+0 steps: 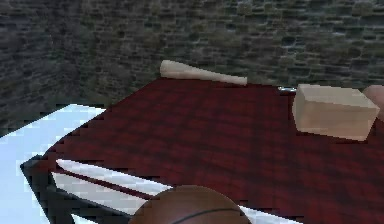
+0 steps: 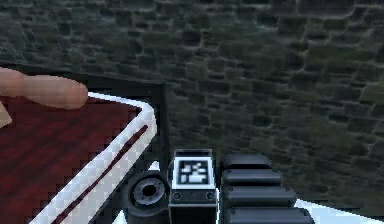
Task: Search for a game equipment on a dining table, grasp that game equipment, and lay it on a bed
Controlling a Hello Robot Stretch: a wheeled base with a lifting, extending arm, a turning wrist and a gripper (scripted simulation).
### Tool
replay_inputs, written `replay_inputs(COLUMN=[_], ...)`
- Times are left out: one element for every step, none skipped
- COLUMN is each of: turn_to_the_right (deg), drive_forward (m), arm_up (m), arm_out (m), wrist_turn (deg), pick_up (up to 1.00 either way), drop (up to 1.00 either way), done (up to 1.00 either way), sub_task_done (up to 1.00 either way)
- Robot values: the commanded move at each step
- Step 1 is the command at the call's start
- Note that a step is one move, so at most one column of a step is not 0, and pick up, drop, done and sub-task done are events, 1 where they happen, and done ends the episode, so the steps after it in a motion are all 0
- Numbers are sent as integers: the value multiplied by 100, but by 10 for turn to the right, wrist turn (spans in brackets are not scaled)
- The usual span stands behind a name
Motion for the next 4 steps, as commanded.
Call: replay_inputs(turn_to_the_right=[180,0,60,-90], drive_forward=[0,25,0,0], arm_up=[0,0,0,0], arm_out=[0,0,0,0], wrist_turn=[0,0,0,0], pick_up=[0,0,0,0], drop=[0,0,0,0], done=[0,0,0,0], sub_task_done=[0,0,0,0])
